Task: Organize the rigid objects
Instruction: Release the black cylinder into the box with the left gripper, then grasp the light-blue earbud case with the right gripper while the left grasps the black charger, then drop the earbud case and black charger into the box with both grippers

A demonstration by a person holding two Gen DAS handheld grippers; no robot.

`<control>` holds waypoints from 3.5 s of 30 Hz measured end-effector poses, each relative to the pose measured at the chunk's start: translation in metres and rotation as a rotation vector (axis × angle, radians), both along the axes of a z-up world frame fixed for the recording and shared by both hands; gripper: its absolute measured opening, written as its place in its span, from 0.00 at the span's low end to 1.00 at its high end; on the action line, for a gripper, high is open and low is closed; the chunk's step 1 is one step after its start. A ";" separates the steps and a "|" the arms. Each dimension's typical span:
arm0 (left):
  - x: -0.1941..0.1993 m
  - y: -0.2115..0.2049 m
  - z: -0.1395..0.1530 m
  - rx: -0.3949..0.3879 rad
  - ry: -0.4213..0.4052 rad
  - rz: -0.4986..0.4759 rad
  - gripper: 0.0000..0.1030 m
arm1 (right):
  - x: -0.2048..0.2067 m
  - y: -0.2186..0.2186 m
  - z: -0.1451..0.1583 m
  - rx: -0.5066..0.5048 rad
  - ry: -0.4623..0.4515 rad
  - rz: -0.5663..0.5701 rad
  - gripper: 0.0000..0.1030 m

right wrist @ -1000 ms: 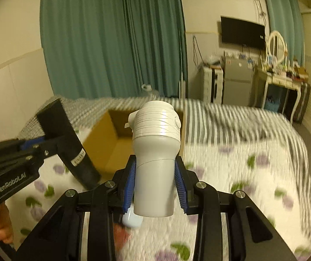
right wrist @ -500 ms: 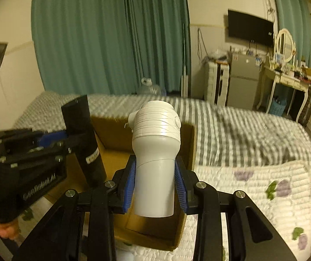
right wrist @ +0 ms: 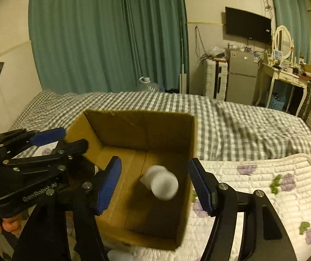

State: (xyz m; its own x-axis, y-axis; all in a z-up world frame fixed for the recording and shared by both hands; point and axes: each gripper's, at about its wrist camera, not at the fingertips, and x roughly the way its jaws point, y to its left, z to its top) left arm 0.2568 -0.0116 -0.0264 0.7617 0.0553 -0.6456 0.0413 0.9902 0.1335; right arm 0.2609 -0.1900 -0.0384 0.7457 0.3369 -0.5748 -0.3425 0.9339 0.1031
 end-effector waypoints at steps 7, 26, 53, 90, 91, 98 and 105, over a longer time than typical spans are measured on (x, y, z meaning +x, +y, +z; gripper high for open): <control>-0.060 0.010 0.027 -0.044 -0.088 0.000 0.53 | -0.056 -0.006 0.021 -0.011 -0.067 0.005 0.62; -0.124 0.037 -0.035 -0.069 -0.018 0.053 0.54 | -0.118 0.010 -0.060 -0.119 0.128 0.061 0.62; -0.113 0.021 -0.103 -0.062 0.169 0.004 0.54 | -0.111 0.015 -0.089 -0.099 0.224 0.086 0.21; -0.127 -0.025 -0.065 -0.086 0.122 -0.072 0.67 | -0.126 -0.004 -0.020 -0.039 0.086 0.058 0.19; -0.132 -0.024 -0.052 -0.094 0.095 -0.073 0.67 | -0.127 -0.004 -0.013 -0.037 0.070 0.059 0.19; -0.131 -0.009 0.021 -0.103 -0.042 -0.083 0.67 | -0.117 -0.005 0.046 -0.026 -0.042 0.084 0.18; -0.076 0.005 0.049 -0.064 -0.106 -0.066 0.67 | -0.072 0.003 0.075 -0.009 -0.095 0.102 0.17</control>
State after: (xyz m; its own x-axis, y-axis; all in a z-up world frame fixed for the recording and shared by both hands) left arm 0.1805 -0.0063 0.0227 0.8265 -0.0360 -0.5618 0.0957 0.9924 0.0772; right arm 0.1885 -0.1872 0.0362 0.7592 0.4089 -0.5064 -0.4435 0.8944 0.0573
